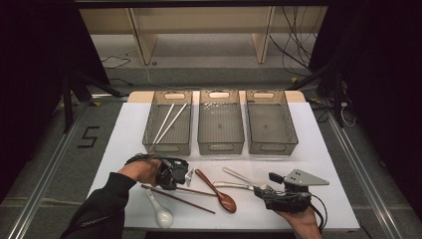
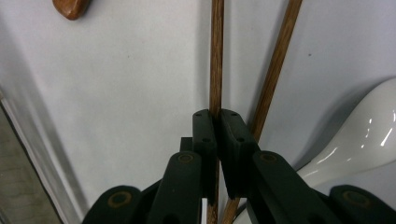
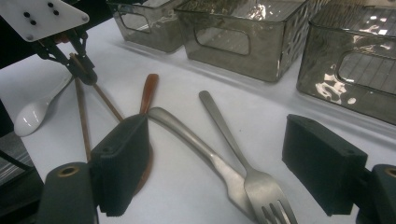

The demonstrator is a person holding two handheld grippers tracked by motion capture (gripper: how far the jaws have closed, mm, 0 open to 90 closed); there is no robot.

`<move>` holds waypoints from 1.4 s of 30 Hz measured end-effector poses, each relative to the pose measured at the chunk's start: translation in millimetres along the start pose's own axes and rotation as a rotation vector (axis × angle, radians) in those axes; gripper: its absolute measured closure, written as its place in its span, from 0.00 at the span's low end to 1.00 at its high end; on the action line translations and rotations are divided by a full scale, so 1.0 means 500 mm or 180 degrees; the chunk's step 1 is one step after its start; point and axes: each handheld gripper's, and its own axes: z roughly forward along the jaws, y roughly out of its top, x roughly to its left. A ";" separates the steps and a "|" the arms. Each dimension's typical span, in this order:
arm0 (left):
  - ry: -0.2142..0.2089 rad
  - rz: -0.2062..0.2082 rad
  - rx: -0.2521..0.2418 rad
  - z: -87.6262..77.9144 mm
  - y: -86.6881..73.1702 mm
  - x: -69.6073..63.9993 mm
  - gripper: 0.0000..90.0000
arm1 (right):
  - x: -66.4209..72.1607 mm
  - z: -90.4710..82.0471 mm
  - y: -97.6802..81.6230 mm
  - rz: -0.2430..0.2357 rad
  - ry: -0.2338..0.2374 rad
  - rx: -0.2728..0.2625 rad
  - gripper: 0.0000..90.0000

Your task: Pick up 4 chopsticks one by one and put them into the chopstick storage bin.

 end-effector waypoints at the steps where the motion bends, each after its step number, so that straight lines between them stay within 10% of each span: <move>1: 0.0008 0.0026 0.0030 -0.003 -0.002 0.002 0.94 | 0.000 0.000 0.000 0.0000 0.0002 -0.0001 0.27; 12: 0.0019 -0.0145 0.0016 -0.029 -0.039 -0.007 0.94 | -0.001 0.000 0.000 0.0016 -0.0004 0.0002 0.27; 20: 0.0189 -0.0516 -0.0398 -0.058 -0.061 0.004 0.94 | 0.000 0.000 0.000 0.0013 -0.0005 0.0002 0.27; 42: 0.0636 -0.2069 -0.1390 -0.144 -0.078 0.096 0.94 | -0.001 -0.001 0.000 0.0009 -0.0012 -0.0016 0.27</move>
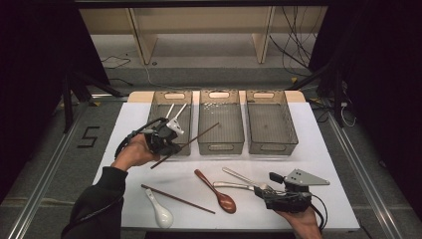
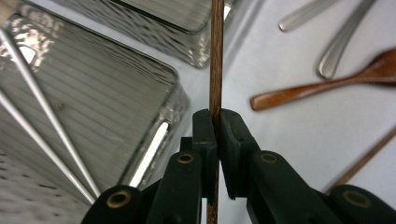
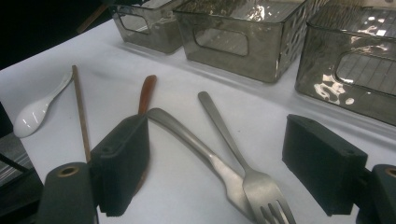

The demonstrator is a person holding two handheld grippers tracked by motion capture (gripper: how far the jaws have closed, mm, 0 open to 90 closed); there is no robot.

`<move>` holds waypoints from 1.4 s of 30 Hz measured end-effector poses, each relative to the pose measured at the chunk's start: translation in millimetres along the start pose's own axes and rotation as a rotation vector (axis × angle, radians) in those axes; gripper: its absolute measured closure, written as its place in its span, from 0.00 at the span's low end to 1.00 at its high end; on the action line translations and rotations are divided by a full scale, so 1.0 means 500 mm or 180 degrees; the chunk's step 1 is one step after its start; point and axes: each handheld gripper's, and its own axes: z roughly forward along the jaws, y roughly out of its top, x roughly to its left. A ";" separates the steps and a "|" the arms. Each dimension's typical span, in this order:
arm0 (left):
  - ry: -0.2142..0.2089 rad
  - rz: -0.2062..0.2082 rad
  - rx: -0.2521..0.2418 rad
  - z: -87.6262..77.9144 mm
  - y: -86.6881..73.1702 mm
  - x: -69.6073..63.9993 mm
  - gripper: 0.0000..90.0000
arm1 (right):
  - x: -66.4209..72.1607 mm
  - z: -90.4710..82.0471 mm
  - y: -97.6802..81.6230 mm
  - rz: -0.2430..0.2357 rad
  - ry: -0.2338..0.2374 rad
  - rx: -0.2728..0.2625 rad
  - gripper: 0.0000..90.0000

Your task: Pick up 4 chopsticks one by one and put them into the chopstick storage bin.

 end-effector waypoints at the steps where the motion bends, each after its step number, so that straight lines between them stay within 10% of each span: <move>1: -0.0001 -0.0069 -0.0027 -0.001 0.002 0.004 0.94 | 0.000 0.000 0.000 0.0000 0.0001 0.0005 0.27; 27: 0.0381 -0.0788 -0.0430 -0.043 0.047 0.118 0.94 | -0.001 0.001 0.000 -0.0002 0.0007 0.0004 0.27; 42: 0.0621 -0.1105 -0.0465 0.005 0.014 0.184 0.94 | -0.002 0.000 0.000 0.0009 0.0014 0.0001 0.27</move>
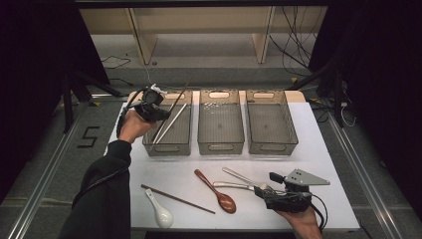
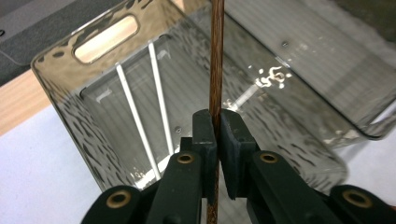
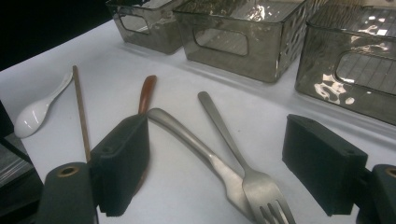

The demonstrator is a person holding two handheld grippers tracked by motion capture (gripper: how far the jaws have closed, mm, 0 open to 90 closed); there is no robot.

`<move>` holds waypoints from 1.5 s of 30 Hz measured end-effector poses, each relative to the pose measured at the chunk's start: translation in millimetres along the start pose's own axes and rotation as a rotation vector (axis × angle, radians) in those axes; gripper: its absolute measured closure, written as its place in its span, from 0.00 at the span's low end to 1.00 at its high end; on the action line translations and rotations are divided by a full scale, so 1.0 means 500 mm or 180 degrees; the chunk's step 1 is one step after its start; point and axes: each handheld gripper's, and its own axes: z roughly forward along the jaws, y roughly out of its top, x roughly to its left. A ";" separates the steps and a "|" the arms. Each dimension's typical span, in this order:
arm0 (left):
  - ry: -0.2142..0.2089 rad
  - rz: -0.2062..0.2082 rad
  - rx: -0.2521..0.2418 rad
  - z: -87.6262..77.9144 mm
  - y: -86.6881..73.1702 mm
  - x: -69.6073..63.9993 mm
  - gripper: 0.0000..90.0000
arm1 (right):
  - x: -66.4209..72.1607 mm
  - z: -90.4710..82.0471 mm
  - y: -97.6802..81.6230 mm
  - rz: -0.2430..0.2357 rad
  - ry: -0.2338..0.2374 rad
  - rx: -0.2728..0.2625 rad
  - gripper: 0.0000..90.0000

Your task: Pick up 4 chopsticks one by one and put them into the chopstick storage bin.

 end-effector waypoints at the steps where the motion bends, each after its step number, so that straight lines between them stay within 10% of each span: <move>1: -0.0001 -0.0027 0.0003 0.005 -0.004 0.002 0.94 | 0.000 0.000 0.000 -0.0001 0.0001 0.0000 0.27; 32: 0.0038 -0.0281 0.0318 0.072 -0.063 0.023 0.92 | 0.000 0.001 0.000 -0.0005 0.0002 0.0009 0.27; 45: 0.0003 -0.0137 0.0192 0.030 -0.061 -0.011 0.57 | 0.001 0.001 0.000 -0.0001 -0.0002 0.0008 0.27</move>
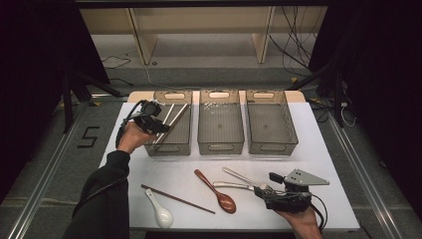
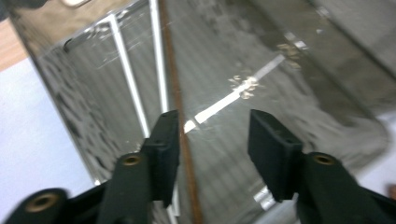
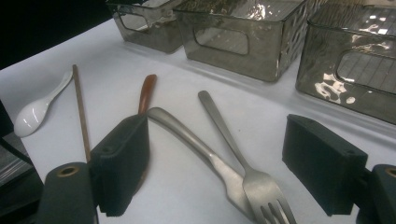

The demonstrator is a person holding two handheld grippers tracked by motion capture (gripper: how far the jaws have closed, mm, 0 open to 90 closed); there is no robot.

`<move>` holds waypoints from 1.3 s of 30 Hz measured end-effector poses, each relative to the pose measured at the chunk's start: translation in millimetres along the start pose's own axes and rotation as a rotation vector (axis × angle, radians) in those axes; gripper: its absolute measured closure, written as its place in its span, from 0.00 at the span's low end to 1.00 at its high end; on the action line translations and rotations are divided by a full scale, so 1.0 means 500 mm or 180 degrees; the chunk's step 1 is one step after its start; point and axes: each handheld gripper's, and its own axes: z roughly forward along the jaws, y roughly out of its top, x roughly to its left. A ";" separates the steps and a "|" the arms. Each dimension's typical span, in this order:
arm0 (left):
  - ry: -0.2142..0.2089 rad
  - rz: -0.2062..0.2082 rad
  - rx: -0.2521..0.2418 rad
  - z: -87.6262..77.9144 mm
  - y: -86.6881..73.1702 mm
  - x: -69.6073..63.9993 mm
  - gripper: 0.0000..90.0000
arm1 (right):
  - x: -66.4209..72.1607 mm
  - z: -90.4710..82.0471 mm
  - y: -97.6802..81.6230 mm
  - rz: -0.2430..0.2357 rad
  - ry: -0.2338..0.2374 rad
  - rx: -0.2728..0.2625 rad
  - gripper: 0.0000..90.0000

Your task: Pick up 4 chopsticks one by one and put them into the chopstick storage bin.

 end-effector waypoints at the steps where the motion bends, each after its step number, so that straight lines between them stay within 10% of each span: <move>1: -0.0027 0.0048 -0.0009 -0.008 0.000 -0.009 0.54 | 0.000 0.000 0.000 -0.0004 0.0001 -0.0001 0.27; 14: -0.0357 0.0398 -0.0109 -0.052 -0.036 -0.100 0.34 | 0.001 0.000 0.000 -0.0007 -0.0005 -0.0004 0.26; 22: -0.0414 0.0869 0.0127 -0.049 -0.064 -0.155 0.30 | 0.002 -0.001 0.001 -0.0010 0.0000 -0.0001 0.27; 39: -0.0511 0.1250 0.0355 -0.048 -0.104 -0.212 0.27 | 0.001 -0.003 0.001 -0.0010 -0.0001 -0.0015 0.27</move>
